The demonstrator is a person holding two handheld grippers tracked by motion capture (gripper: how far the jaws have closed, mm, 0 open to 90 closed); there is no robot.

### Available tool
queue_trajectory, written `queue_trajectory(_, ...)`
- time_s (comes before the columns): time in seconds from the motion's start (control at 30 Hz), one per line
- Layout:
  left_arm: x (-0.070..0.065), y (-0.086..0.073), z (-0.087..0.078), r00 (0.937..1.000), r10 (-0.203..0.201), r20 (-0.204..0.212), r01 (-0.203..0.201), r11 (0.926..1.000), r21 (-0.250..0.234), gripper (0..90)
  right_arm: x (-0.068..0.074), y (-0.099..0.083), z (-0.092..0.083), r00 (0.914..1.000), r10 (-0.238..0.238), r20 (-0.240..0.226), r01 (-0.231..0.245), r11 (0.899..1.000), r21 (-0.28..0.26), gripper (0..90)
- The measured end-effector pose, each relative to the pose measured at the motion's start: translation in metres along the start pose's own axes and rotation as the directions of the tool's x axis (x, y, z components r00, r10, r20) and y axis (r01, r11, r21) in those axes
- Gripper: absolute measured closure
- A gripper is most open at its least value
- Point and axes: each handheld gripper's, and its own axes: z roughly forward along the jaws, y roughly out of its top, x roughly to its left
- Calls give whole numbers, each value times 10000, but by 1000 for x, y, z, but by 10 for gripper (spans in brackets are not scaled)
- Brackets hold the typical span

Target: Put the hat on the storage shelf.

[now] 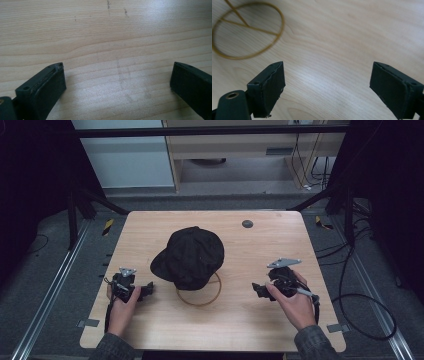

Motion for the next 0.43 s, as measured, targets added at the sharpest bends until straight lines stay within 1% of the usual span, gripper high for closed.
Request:
queue_trajectory(0.03,0,0,0,10000,0,0,0,10000,0,0,0,0,0,10000,0,0,0,10000,0,129)
queue_trajectory(0.1,0,0,0,10000,1,2,-1,10000,-3,0,-1,-13,17,9998,65,192,-68,9999,140,132)
queue_trajectory(0.23,1,1,1,10000,-3,4,3,10000,-6,0,0,-25,32,9989,84,468,-93,9998,189,130)
queue_trajectory(0.33,3,2,2,9999,-94,-89,94,10000,-2,0,-1,-32,41,9983,178,556,-193,9995,259,127)
queue_trajectory(0.43,6,5,5,9991,-303,-307,304,9995,0,0,-1,-39,48,9966,106,815,-126,9996,249,119)
